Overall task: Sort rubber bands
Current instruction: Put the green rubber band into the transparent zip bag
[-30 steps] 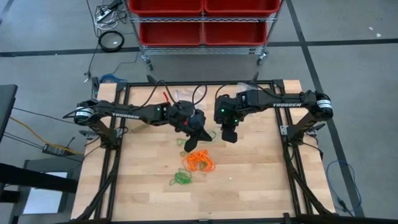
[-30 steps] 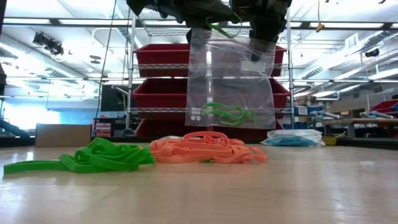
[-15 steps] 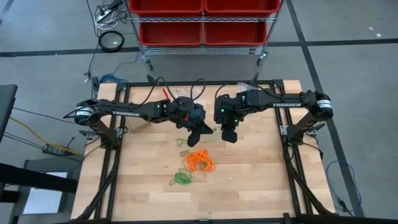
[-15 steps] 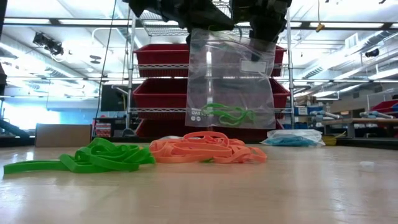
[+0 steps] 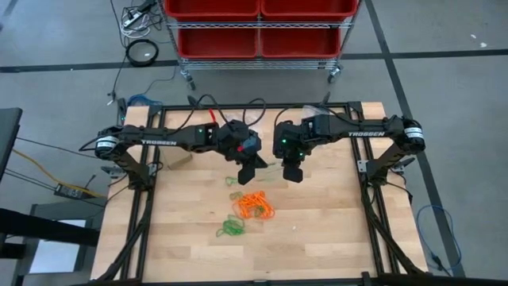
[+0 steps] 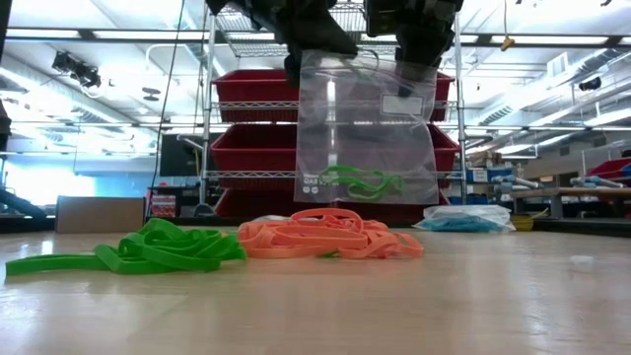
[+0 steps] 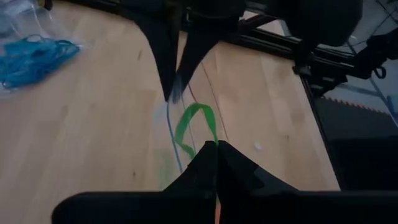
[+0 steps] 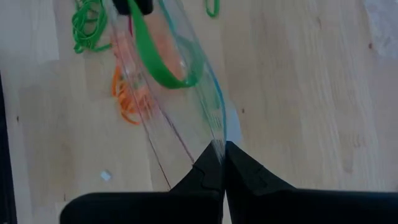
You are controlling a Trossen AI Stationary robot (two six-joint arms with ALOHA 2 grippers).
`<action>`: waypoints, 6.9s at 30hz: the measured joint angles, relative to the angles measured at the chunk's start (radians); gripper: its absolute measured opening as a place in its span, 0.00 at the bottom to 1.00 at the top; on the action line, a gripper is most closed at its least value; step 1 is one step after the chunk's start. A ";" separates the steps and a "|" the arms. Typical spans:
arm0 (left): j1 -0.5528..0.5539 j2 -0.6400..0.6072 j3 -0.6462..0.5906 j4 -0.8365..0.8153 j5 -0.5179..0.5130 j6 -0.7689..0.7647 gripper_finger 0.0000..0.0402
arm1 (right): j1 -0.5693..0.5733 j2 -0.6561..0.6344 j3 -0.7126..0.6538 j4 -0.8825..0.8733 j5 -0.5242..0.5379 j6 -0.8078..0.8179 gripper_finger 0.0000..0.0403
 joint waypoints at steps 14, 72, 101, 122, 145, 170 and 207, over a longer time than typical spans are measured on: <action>-0.036 0.000 0.000 0.040 0.017 0.027 0.13 | 0.000 0.000 0.000 0.006 0.000 -0.001 0.00; -0.105 -0.009 -0.771 0.475 -0.453 -0.029 0.32 | 0.001 -0.001 0.000 0.004 0.018 -0.001 0.00; -0.106 -0.001 -0.771 0.610 -0.401 -0.082 0.32 | 0.025 -0.001 0.000 0.004 0.018 -0.007 0.00; -0.117 0.104 -0.765 0.611 -0.430 0.072 0.08 | 0.027 0.000 0.000 0.012 0.019 -0.009 0.00; -0.362 -0.220 -0.293 0.333 -0.564 0.348 0.00 | 0.028 0.000 0.000 0.041 0.023 -0.002 0.00; -0.171 -0.011 -0.180 0.383 -0.355 0.443 0.00 | 0.035 0.000 0.000 0.064 0.023 -0.008 0.00; -0.270 -0.011 -0.178 0.313 -0.536 0.625 0.00 | 0.030 0.000 0.000 0.129 -0.105 0.010 0.00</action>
